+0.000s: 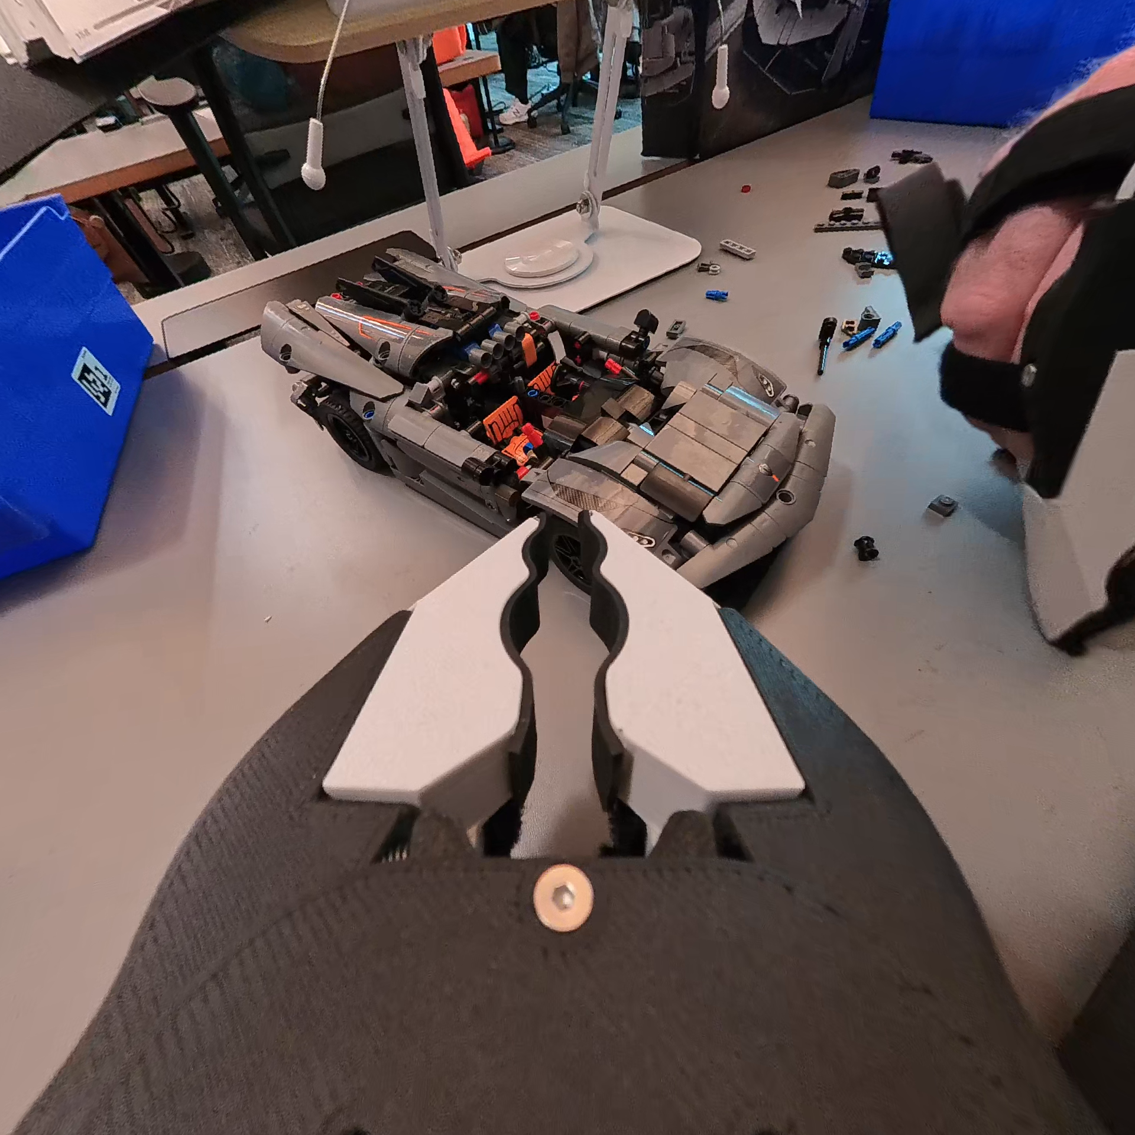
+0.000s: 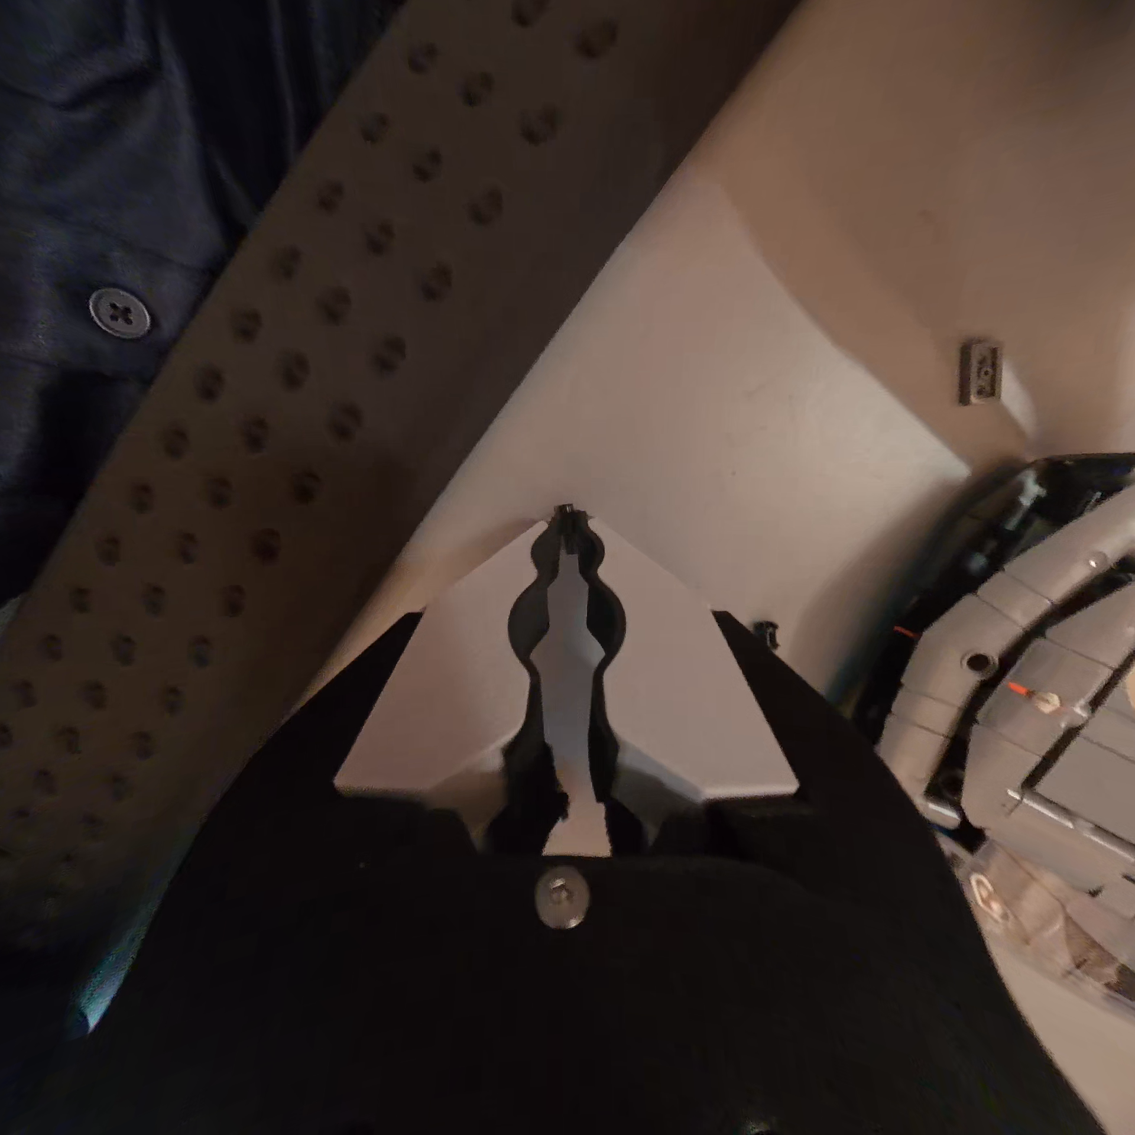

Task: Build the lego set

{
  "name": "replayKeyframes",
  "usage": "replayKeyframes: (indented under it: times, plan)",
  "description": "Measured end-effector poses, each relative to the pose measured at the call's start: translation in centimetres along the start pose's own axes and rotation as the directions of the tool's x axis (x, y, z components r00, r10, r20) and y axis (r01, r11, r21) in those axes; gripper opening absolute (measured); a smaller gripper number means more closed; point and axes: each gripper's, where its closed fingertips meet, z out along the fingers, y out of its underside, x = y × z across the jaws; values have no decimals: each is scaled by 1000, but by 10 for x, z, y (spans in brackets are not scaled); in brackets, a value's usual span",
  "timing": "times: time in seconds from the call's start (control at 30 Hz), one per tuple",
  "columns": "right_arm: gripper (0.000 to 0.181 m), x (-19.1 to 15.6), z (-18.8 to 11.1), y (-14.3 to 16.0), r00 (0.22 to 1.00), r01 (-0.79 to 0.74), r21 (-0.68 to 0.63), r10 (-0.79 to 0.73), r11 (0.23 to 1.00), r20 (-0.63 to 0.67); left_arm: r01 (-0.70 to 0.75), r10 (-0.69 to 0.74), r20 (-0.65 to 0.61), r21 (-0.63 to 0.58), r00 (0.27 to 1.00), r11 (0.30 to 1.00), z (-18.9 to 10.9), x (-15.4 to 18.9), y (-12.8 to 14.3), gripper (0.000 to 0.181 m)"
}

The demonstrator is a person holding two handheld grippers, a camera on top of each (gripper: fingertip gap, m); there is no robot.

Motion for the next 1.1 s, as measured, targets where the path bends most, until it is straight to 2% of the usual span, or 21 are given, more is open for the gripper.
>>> replayKeyframes:
  times: [0.1,0.33,0.4,0.43,0.57,0.6,0.67,0.7,0.83,0.97,1.1]
  plan:
    - [3,8,-9,20,999,-32,-58,30,998,-27,0,0,0,2,1000,1000,0,0,0,7]
    - [3,30,-43,105,965,-262,-180,251,948,-79,2,-2,2,0,1000,1000,0,-1,0,7]
    - [9,38,-51,121,947,-315,-204,292,927,-132,2,-2,3,-2,1000,1000,0,-1,0,7]
    - [17,41,-55,126,940,-334,-207,308,919,-148,3,-3,3,-2,1000,1000,0,-1,0,7]
    - [20,37,-65,112,947,-310,-148,290,939,-142,5,-4,48,-12,999,1000,-6,-12,4,8]
    - [20,38,-67,110,946,-308,-143,287,940,-153,24,-23,26,-33,999,999,-9,-12,8,9]
    - [19,41,-71,112,941,-315,-146,288,938,-178,99,-106,-98,-75,989,992,-13,-1,12,14]
    - [19,41,-73,113,939,-319,-145,291,937,-185,112,-130,-141,-129,981,985,-14,5,18,17]
    - [19,44,-80,118,931,-331,-133,301,934,-205,-19,-69,-236,-352,969,936,-16,30,52,20]
    - [18,45,-84,122,927,-338,-139,303,931,-222,-57,-98,-337,-422,936,905,-17,55,65,22]
    - [16,44,-89,125,924,-341,-141,303,930,-232,-101,-61,-347,-428,936,898,-15,60,64,10]
